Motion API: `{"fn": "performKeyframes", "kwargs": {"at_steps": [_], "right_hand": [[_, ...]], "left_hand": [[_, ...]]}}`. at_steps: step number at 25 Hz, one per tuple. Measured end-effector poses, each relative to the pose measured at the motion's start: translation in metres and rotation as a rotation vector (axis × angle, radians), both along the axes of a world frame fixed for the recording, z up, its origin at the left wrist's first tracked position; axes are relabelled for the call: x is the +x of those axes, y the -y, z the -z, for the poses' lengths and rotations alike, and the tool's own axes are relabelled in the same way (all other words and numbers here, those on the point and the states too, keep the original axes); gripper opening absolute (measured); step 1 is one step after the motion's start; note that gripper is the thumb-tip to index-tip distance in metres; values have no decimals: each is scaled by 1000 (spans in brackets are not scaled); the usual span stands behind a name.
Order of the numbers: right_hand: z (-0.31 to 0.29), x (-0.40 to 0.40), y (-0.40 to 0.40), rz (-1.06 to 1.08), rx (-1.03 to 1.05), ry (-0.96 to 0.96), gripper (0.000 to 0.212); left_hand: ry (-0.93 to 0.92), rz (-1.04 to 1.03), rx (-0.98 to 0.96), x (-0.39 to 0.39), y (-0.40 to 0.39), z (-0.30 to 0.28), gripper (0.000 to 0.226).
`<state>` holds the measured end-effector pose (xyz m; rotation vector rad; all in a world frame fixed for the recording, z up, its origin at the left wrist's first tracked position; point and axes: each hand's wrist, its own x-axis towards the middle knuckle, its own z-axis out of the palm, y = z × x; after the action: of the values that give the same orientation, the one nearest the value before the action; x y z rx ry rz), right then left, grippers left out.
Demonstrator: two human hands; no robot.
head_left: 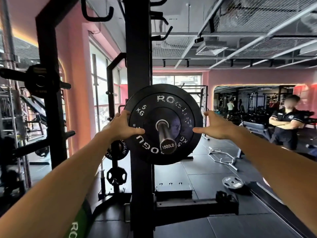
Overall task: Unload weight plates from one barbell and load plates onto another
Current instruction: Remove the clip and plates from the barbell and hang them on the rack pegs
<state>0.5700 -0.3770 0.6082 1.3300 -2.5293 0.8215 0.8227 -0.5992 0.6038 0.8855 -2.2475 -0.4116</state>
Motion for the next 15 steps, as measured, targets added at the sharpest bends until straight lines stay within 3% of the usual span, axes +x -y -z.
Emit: {"fn": "performKeyframes", "kwargs": {"at_steps": [4, 6, 9, 13, 15], "right_hand": [[2, -56, 55, 16, -23, 32, 117], [-4, -82, 87, 37, -52, 37, 134], [-8, -112, 127, 38, -106, 32, 144], [-5, -149, 174, 22, -224, 86, 159], [-1, -167, 194, 16, -338, 149, 162]], "left_hand": [[-4, -42, -14, -51, 61, 0, 125], [-8, -73, -28, -75, 94, -4, 143], [-31, -138, -5, -102, 134, -10, 166], [-41, -190, 9, -127, 172, -10, 163], [-130, -194, -21, -136, 187, -6, 161]]}}
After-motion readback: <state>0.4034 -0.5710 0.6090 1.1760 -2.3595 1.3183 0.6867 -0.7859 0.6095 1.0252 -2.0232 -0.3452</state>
